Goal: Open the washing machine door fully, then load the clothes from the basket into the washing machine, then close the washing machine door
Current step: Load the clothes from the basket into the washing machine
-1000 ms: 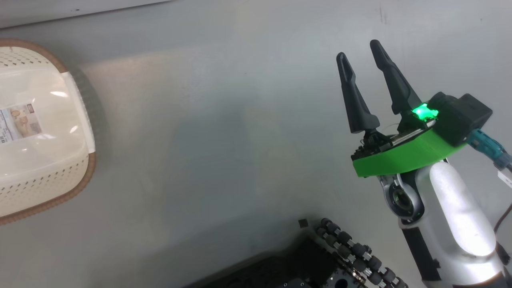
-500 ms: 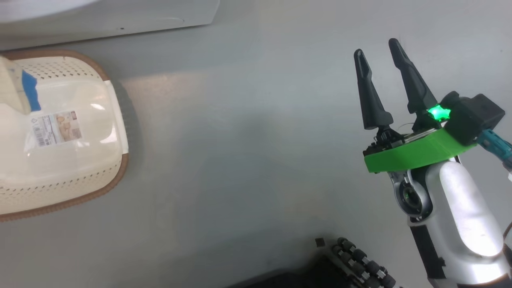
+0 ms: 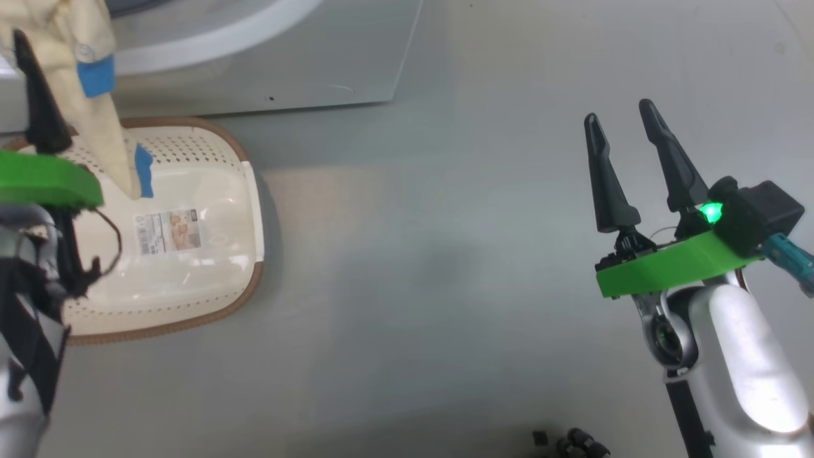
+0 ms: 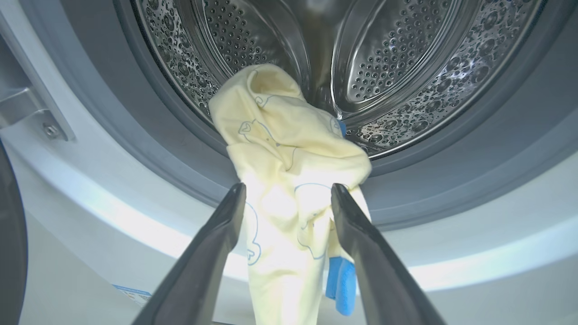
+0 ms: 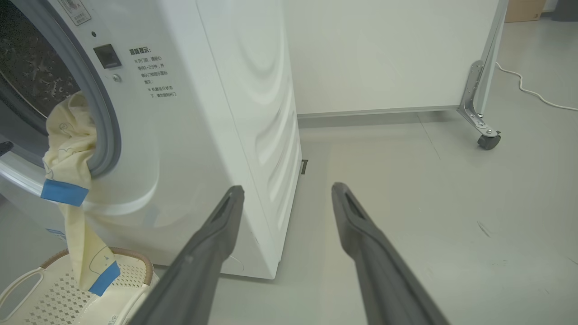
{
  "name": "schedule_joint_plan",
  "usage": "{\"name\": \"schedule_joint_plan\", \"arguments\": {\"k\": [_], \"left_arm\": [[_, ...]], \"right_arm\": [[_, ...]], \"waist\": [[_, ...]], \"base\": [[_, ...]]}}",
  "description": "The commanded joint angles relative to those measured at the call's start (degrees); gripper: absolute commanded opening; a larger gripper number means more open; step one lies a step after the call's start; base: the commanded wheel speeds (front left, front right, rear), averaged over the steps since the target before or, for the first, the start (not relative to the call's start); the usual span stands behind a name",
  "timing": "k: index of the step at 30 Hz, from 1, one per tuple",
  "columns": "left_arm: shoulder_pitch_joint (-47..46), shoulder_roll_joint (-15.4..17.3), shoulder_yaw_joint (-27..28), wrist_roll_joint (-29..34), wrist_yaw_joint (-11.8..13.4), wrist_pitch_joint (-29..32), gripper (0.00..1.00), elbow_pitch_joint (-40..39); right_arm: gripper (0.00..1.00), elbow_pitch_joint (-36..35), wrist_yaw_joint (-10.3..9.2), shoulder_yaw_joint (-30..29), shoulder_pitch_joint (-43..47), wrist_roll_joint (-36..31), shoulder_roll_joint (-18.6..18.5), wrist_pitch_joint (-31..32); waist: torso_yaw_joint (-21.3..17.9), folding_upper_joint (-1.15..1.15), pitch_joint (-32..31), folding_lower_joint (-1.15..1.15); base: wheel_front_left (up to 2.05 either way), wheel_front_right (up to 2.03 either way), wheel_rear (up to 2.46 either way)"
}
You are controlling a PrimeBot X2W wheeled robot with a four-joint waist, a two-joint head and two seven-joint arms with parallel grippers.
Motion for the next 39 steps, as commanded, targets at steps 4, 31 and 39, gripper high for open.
{"name": "schedule_joint_plan", "arguments": {"k": [4, 31, 39], "left_arm": [[8.5, 0.4, 3.2, 2.4, 3.3, -0.6, 1.0, -10.0], [33.9, -5.6, 0.8, 3.4, 6.8, 0.4, 1.0, -20.7], [35.5, -5.5, 0.7, 2.9, 7.1, 0.5, 1.0, -20.8]], "right_arm": [[1.0, -1.8, 0.08, -0.2, 2.6, -1.1, -0.3, 0.8], [1.0, -2.2, 0.08, -1.2, 13.0, -3.4, -0.3, 6.8], [1.0, -3.0, 0.08, -0.8, 14.3, -3.4, -0.3, 7.7]], "waist": [[2.5, 0.0, -4.7, 0.0], [6.3, 0.0, -22.7, 0.0], [6.4, 0.0, -24.5, 0.0]], "base": [[0.0, 0.0, 0.0], [0.0, 0.0, 0.0], [0.0, 0.0, 0.0]]}}
